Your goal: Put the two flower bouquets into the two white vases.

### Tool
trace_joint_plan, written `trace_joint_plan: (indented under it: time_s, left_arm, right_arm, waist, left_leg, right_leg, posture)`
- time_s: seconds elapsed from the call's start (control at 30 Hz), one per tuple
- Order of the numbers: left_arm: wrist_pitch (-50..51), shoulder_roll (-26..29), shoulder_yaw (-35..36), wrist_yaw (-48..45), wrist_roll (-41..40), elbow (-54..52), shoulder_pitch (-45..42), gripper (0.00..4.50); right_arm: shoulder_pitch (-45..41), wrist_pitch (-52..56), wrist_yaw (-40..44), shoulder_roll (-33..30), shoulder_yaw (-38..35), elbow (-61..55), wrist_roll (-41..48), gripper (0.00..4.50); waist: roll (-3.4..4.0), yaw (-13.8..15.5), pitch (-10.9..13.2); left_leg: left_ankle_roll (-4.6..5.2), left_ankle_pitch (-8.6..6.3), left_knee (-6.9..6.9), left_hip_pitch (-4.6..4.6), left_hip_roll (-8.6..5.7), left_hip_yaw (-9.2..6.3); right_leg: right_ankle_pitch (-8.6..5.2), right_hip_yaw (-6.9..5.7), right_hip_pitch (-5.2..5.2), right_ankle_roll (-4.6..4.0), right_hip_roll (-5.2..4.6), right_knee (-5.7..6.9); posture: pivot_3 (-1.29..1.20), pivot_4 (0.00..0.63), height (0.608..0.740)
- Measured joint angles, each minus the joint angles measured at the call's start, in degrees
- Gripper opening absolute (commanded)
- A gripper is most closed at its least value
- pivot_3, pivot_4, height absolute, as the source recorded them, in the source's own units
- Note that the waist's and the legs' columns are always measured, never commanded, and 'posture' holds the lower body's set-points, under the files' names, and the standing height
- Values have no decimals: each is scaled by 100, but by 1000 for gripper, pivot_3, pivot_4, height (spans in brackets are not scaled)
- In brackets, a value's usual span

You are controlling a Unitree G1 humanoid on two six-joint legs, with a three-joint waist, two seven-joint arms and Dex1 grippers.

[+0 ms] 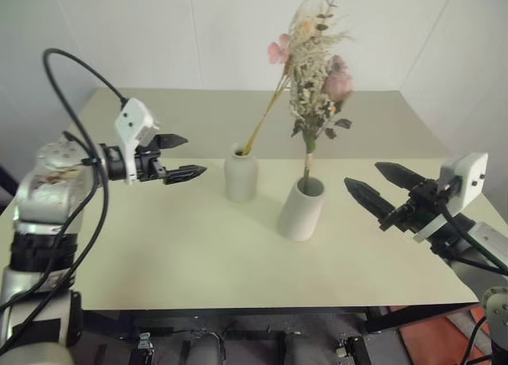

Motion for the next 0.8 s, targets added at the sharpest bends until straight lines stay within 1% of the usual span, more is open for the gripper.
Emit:
trace_joint_plan:
  time_s: [0.1,0.2,0.43,0.8]
  left_arm:
    - [-9,308,430,-172,-403,-534,411,4500]
    - [20,407,705,-158,-721,-839,736,4500]
    - [123,441,765,156,-967,-1038,915,4500]
    - [126,518,765,374,-1213,-1077,1004,4500]
  right_arm:
    - [-65,0,161,-118,-7,186,3,4467]
    - [-172,-1,338,-253,-20,357,0,4467]
    - [-185,-1,586,-360,-20,529,-19,4467]
    - [-188,-1,839,-548,-150,654,-60,4467]
  waist:
    - [0,74,0]
    - [0,87,0]
    - [0,80,0]
    - [0,80,0]
  left_leg:
    - [0,0,1,1,0,1]
    - [0,0,0,1,2,1]
    - [0,0,0,1,2,2]
    - [0,0,0,1,2,3]
  right_leg:
    - [-5,-2,1,4,-1,-5]
    - [-5,-2,0,3,2,-3]
    - [-5,1,-2,3,4,-3]
    - [-5,1,-2,4,5,-3]
  posture:
    - [0,150,740]
    - [0,150,740]
    - [0,150,740]
    - [0,150,740]
